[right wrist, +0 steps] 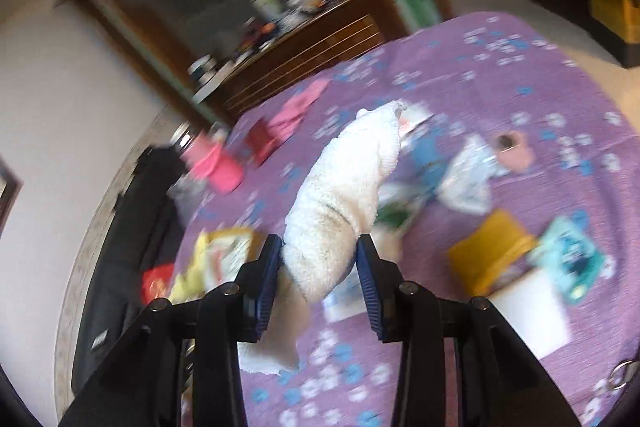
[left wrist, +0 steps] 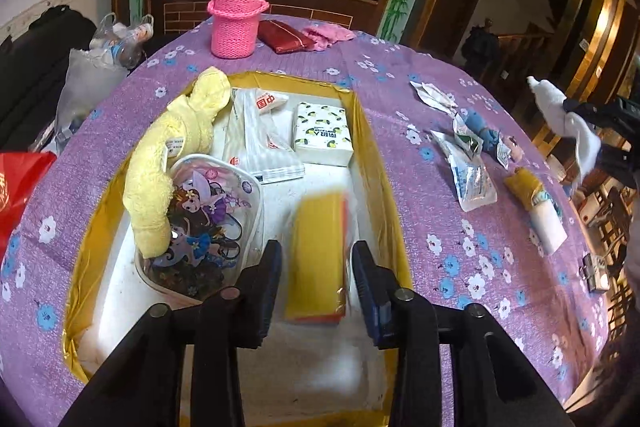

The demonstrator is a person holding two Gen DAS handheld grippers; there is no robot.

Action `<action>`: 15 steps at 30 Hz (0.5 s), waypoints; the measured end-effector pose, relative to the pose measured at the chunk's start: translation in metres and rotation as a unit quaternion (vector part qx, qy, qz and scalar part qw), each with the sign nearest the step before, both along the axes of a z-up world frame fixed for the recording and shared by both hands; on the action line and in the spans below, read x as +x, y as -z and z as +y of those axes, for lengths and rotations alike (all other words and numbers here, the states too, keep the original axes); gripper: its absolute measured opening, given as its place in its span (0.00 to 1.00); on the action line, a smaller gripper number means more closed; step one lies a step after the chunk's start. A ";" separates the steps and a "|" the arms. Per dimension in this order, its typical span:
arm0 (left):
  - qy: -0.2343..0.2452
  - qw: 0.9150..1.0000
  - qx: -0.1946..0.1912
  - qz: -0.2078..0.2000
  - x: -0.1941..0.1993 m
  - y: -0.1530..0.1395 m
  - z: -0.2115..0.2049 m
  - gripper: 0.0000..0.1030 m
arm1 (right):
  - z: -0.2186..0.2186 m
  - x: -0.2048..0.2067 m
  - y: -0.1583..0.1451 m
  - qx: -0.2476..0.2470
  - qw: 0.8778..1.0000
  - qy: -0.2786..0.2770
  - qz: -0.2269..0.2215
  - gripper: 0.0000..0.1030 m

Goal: Organize soft objects
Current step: 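Lower the yellow packet into the tray and open the left tool while the right tool carries the towel over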

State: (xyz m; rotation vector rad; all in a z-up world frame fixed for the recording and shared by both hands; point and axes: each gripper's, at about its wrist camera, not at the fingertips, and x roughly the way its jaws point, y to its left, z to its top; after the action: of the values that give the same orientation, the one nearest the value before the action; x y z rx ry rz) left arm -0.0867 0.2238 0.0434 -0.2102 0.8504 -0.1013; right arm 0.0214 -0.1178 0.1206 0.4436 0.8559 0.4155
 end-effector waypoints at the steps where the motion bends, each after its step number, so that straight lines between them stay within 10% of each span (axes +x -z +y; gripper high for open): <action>1: -0.003 1.000 -0.008 -0.001 -0.001 -0.001 0.002 0.49 | 0.014 -0.003 0.002 0.003 1.000 -0.021 0.004 0.36; 4: -0.011 0.999 -0.034 -0.022 -0.013 -0.013 0.011 0.66 | 0.052 -0.011 0.006 0.004 0.997 -0.072 0.015 0.36; 15: -0.088 0.987 -0.096 -0.093 -0.075 -0.044 0.074 0.72 | 0.180 -0.041 0.040 -0.029 0.978 -0.198 0.051 0.36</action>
State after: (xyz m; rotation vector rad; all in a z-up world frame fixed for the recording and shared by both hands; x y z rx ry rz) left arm -0.1612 0.2976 0.0870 -0.4490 0.6323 -0.0372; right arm -0.0197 0.0617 0.0807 0.2393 1.0577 0.7365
